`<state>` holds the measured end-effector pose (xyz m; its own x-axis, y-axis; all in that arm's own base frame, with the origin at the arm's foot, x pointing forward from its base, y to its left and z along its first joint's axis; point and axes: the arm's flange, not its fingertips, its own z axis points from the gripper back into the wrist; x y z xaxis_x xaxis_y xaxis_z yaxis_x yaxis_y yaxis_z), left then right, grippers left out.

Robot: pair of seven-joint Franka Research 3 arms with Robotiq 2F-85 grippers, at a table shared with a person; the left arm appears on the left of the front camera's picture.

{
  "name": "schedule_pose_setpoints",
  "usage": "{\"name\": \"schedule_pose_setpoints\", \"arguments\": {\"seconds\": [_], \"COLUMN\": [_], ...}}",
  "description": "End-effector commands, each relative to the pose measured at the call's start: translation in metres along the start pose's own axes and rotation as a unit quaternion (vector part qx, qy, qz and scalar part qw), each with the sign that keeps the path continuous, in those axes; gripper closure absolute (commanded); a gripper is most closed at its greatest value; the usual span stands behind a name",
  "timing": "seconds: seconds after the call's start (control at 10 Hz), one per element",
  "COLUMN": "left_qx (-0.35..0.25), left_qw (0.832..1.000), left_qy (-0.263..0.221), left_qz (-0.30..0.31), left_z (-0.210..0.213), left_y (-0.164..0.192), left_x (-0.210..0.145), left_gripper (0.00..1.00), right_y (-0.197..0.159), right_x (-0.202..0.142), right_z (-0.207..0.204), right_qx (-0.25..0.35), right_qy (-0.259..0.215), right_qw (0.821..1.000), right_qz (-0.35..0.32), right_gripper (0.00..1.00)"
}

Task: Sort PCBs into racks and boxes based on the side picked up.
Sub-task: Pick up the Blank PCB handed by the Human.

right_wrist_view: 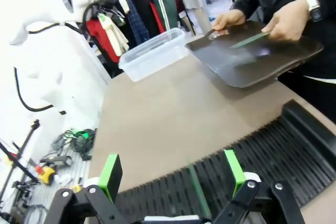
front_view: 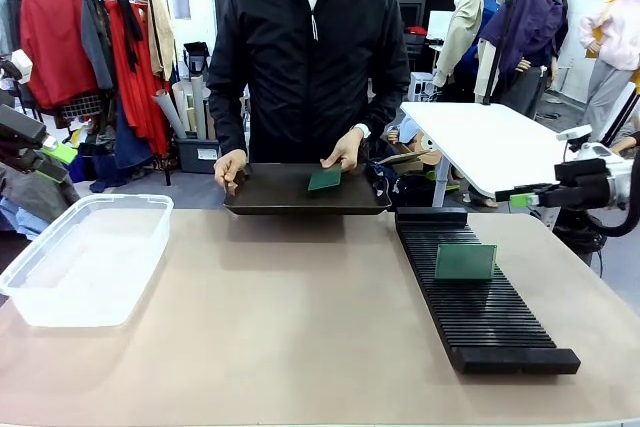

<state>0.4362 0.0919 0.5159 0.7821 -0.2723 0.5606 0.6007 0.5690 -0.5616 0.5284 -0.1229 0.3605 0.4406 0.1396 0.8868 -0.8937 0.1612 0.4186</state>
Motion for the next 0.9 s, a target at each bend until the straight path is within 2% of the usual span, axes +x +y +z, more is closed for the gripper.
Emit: {"name": "schedule_pose_setpoints", "arguments": {"seconds": [0.0, 0.3, 0.6, 0.8], "left_qx": [-0.003, -0.003, -0.003, -0.003], "left_qw": [1.0, 1.0, 1.0, 1.0], "left_qy": [-0.002, -0.002, -0.002, -0.002], "left_qz": [-0.001, -0.001, -0.001, -0.001], "left_z": [0.0, 0.0, 0.0, 0.0], "left_y": [-0.001, -0.001, -0.001, -0.001], "left_x": [0.0, 0.0, 0.0, 0.0], "left_gripper": [0.0, 0.0, 0.0, 0.0], "right_y": [0.035, 0.061, 0.079, 0.087], "right_x": [0.009, 0.025, 0.051, 0.063], "right_z": [0.01, 0.003, -0.015, -0.028], "right_qx": [0.026, -0.006, -0.017, -0.016], "right_qy": [0.02, 0.017, 0.029, 0.04], "right_qw": [0.998, 0.987, 0.979, 0.978], "right_qz": [-0.061, -0.159, -0.201, -0.203], "right_gripper": [0.0, 0.0, 0.0, 0.0]}}
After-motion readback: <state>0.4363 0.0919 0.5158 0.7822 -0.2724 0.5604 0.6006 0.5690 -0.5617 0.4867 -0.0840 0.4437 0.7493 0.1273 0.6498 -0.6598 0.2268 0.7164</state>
